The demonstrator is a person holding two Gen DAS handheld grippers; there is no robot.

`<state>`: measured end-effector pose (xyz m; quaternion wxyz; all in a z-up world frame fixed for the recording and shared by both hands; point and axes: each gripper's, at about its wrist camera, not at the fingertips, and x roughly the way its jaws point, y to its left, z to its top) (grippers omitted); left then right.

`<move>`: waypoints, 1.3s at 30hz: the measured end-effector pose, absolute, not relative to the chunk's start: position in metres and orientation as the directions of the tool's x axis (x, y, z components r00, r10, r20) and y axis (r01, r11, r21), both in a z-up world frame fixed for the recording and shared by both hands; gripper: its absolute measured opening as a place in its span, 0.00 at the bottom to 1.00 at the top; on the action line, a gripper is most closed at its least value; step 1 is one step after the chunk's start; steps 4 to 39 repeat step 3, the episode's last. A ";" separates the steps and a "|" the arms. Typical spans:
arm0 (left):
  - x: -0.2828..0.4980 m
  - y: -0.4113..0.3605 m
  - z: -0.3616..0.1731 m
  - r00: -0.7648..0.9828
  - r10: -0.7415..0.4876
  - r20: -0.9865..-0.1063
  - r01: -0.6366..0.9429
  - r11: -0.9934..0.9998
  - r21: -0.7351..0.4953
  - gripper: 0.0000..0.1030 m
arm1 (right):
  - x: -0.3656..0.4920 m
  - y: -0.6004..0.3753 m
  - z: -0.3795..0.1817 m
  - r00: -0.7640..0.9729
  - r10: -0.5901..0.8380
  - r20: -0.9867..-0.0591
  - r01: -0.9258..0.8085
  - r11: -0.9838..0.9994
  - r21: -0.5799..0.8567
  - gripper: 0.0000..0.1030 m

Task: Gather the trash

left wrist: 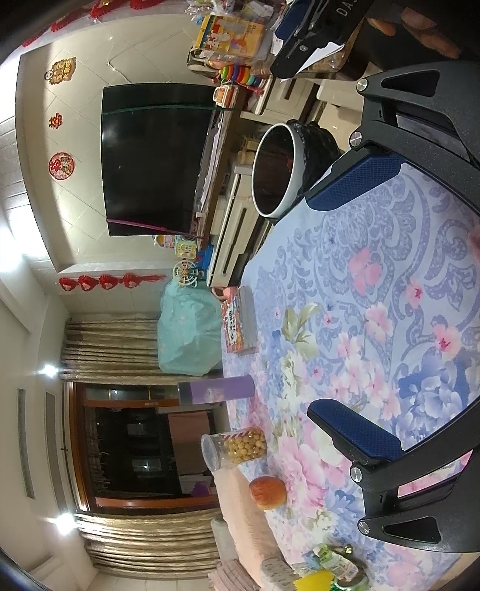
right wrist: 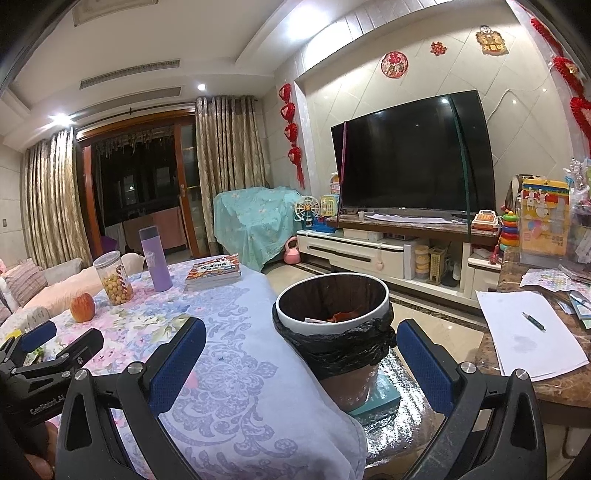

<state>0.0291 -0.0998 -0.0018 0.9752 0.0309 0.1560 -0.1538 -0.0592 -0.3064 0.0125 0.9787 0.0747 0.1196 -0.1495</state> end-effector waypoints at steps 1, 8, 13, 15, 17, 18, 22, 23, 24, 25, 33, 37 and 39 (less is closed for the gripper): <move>0.031 -0.100 -0.003 0.902 -0.292 -0.318 0.310 0.951 0.009 1.00 | -0.058 -0.306 0.012 0.926 -0.274 -0.260 0.310 0.944 0.110 1.00; 0.035 -0.098 -0.004 0.899 -0.293 -0.326 0.310 0.951 0.000 1.00 | -0.053 -0.307 0.011 0.924 -0.270 -0.270 0.308 0.945 0.110 1.00; 0.035 -0.098 -0.004 0.899 -0.293 -0.326 0.310 0.951 0.000 1.00 | -0.053 -0.307 0.011 0.924 -0.270 -0.270 0.308 0.945 0.110 1.00; 0.035 -0.098 -0.004 0.899 -0.293 -0.326 0.310 0.951 0.000 1.00 | -0.053 -0.307 0.011 0.924 -0.270 -0.270 0.308 0.945 0.110 1.00; 0.035 -0.098 -0.004 0.899 -0.293 -0.326 0.310 0.951 0.000 1.00 | -0.053 -0.307 0.011 0.924 -0.270 -0.270 0.308 0.945 0.110 1.00; 0.035 -0.098 -0.004 0.899 -0.293 -0.326 0.310 0.951 0.000 1.00 | -0.053 -0.307 0.011 0.924 -0.270 -0.270 0.308 0.945 0.110 1.00; 0.035 -0.098 -0.004 0.899 -0.293 -0.326 0.310 0.951 0.000 1.00 | -0.053 -0.307 0.011 0.924 -0.270 -0.270 0.308 0.945 0.110 1.00; 0.035 -0.098 -0.004 0.899 -0.293 -0.326 0.310 0.951 0.000 1.00 | -0.053 -0.307 0.011 0.924 -0.270 -0.270 0.308 0.945 0.110 1.00; 0.035 -0.098 -0.004 0.899 -0.293 -0.326 0.310 0.951 0.000 1.00 | -0.053 -0.307 0.011 0.924 -0.270 -0.270 0.308 0.945 0.110 1.00; 0.035 -0.098 -0.004 0.899 -0.293 -0.326 0.310 0.951 0.000 1.00 | -0.053 -0.307 0.011 0.924 -0.270 -0.270 0.308 0.945 0.110 1.00; 0.035 -0.098 -0.004 0.899 -0.293 -0.326 0.310 0.951 0.000 1.00 | -0.053 -0.307 0.011 0.924 -0.270 -0.270 0.308 0.945 0.110 1.00; 0.035 -0.098 -0.004 0.899 -0.293 -0.326 0.310 0.951 0.000 1.00 | -0.053 -0.307 0.011 0.924 -0.270 -0.270 0.308 0.945 0.110 1.00; 0.035 -0.098 -0.004 0.899 -0.293 -0.326 0.310 0.951 0.000 1.00 | -0.053 -0.307 0.011 0.924 -0.270 -0.270 0.308 0.945 0.110 1.00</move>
